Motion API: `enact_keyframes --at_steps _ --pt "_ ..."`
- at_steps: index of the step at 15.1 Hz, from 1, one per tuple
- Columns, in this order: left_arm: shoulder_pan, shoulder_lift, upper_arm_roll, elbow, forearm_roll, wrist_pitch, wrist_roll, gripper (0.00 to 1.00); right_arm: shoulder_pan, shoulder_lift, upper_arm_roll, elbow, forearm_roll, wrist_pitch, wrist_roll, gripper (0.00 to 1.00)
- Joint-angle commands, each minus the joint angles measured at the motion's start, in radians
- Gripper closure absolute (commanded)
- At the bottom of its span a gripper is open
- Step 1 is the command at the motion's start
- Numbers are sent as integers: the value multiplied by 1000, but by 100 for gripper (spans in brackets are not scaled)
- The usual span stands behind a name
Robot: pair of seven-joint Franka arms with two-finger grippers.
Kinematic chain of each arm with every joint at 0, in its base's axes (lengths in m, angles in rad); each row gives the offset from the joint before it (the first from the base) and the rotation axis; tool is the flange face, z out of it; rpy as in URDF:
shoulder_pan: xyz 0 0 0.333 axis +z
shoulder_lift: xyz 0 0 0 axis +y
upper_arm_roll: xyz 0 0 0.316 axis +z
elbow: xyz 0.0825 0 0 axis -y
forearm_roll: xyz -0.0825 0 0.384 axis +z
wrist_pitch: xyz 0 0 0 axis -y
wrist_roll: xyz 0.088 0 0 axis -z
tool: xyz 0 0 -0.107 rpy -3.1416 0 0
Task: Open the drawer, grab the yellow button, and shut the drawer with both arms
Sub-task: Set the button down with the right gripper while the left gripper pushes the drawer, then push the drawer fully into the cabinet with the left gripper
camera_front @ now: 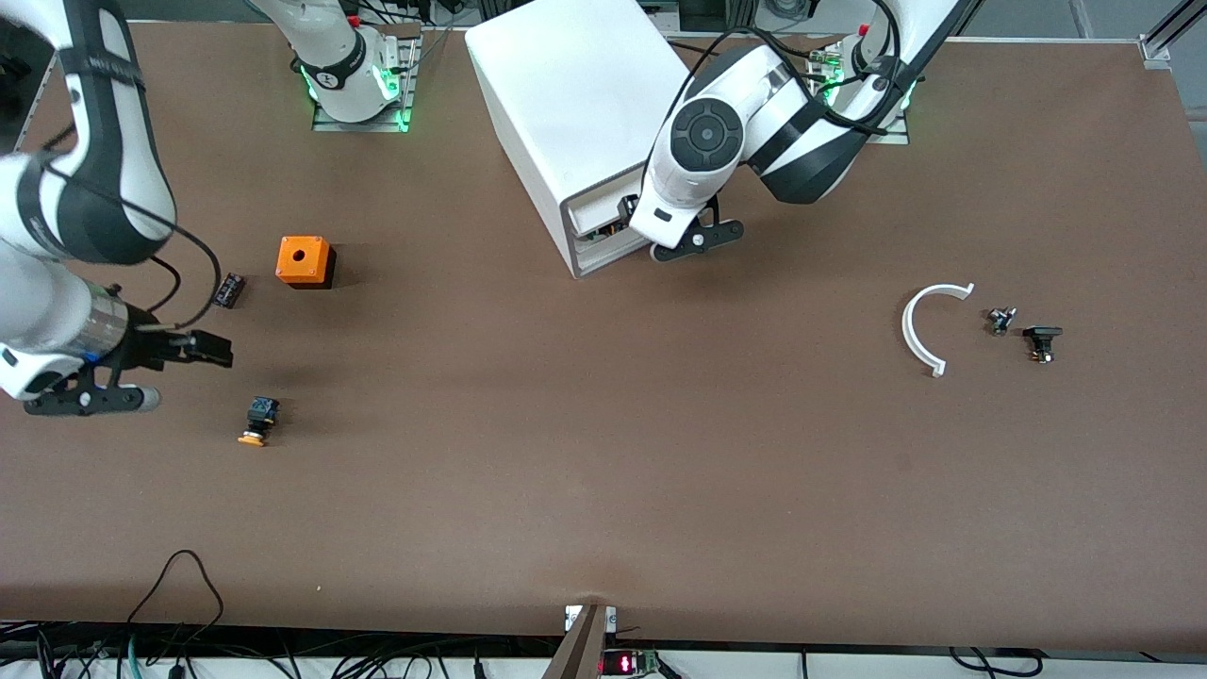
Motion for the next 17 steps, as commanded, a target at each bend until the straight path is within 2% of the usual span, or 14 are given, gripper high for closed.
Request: enact_keyframes --at_steps 1,5,8,11,17 --pt "14 -39 -29 -31 -31 -18 -4 1 -5 -91 24 -24 19 -72 12 0" --pt "14 -39 -41 -31 -31 -25 -4 1 -4 -170 30 -22 17 -149 58 0" --pt "7 -33 -47 -31 -31 -27 15 1 -4 -234 53 -22 19 -213 164 0" --pt "3 -33 -47 -31 -31 -27 15 1 -4 -294 90 -21 19 -232 166 0" --pt "-3 -31 -47 -31 -31 -27 15 1 -5 -331 68 4 26 -311 106 0"
